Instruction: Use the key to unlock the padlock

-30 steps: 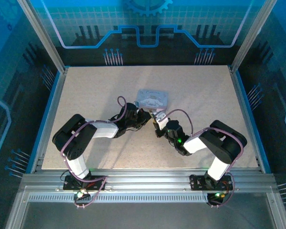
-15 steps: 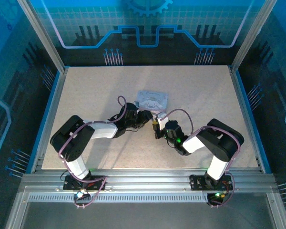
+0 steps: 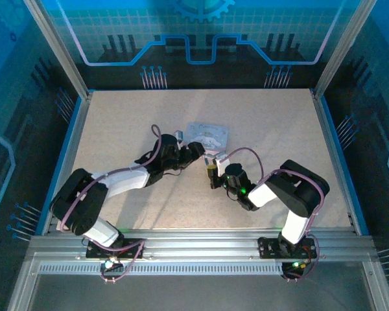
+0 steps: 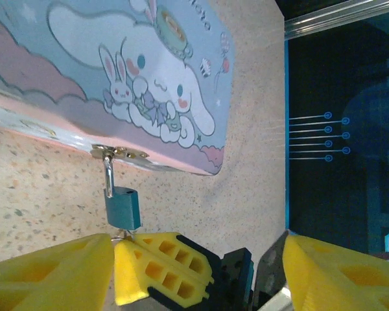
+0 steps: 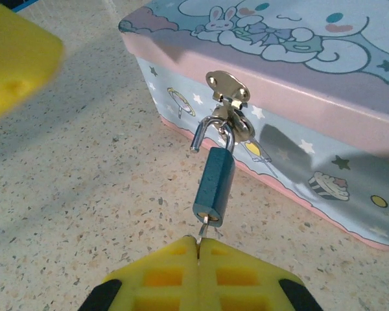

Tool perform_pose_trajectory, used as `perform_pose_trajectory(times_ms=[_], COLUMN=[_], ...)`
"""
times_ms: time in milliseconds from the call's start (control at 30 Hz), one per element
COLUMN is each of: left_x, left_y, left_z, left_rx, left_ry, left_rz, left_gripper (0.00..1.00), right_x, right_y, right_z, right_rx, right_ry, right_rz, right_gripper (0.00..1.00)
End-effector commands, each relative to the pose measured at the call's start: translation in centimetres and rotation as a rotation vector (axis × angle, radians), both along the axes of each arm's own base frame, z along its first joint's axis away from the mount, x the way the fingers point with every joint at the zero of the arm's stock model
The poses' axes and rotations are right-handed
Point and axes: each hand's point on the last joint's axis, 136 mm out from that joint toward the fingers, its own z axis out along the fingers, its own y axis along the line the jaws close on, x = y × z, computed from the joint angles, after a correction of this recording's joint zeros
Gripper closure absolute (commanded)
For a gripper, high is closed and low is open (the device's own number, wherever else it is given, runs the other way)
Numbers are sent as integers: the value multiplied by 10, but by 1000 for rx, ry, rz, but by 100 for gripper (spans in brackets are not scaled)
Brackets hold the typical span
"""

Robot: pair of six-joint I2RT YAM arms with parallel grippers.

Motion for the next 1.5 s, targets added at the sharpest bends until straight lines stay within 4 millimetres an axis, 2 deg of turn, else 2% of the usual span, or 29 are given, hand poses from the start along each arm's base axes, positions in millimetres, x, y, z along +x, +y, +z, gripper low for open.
perform_pose_trajectory(times_ms=[0,167,333,567,800,833,933,1000,1233,1367,1467], left_x=[-5,-8,-5,5,30,35,51,62,89,97,94], left_y=[22,41,57,65,64,64,63,60,54,48,48], left_z=[7,12,3,-5,-16,-16,-18,-18,-38,-54,-67], left_rx=[89,118,127,161,211,218,254,296,377,377,375], left_ry=[-29,-58,-38,-28,-22,-23,-27,-32,8,45,77], left_rz=[5,33,55,61,28,25,2,-28,-99,-131,-130], left_gripper=[25,19,18,17,16,15,15,14,14,15,17], right_x=[3,2,1,-1,1,2,3,4,5,8,12], right_y=[7,10,11,3,-13,-14,-20,-26,-41,-31,-21], right_z=[6,4,-3,-18,-32,-32,-33,-31,-15,5,13], right_rx=[60,104,153,206,298,306,310,306,313,372,411], right_ry=[13,56,109,207,314,323,330,325,298,294,314], right_rz=[13,9,-15,-49,-81,-79,-89,-100,-100,-10,34], right_gripper=[100,100,100,100,100,98,79,71,56,51,50])
